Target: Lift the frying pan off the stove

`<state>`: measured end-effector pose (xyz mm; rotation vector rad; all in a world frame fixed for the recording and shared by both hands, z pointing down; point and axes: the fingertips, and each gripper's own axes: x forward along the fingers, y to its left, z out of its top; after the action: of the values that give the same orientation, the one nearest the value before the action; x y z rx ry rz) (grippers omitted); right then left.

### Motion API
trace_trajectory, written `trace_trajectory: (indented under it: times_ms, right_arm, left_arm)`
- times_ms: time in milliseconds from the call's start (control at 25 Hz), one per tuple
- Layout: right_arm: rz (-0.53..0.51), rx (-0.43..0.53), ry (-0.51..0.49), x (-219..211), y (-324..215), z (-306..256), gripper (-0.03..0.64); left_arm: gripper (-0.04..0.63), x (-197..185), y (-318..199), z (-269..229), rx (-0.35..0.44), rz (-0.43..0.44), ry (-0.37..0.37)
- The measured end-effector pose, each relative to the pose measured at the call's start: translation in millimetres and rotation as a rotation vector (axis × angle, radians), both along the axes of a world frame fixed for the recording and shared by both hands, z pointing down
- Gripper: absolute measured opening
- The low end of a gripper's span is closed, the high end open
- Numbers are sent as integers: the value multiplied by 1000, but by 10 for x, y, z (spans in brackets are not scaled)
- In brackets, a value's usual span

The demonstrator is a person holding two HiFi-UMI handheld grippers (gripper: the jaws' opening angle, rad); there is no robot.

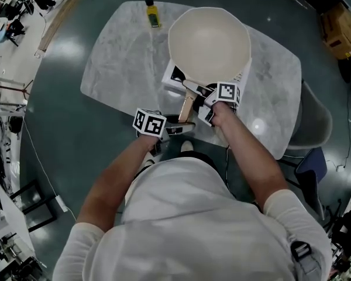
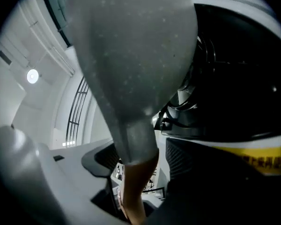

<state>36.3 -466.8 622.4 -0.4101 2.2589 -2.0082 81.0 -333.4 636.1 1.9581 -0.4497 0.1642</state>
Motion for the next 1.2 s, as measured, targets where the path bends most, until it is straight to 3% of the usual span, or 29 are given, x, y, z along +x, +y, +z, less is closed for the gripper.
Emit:
trace_trajectory:
  times_ms: [120,240,560,760,920,1200]
  right_arm:
    - [11,-3,-54,-32,-90,-84,246]
    - [21,-9,-61,-10,-112,-96,174]
    - [-3,83,-24,-23,-93,-197,147]
    - [39,60,-45,16,-101,-300,147]
    - [81,80,-83,81,20,-529,150]
    - [214,138,-33,231,70,-906,150]
  left_arm:
    - [281,112,5,-1,-3,28,7]
    - [81,188,47,-20,1,31,-11]
    - [75,206,4,-257,24,-42,90]
    - [77,208,2,-447,29,-37,130]
    - [78,187,141,-635,41,15,128]
    - [75,155,276,-991,54,160,156]
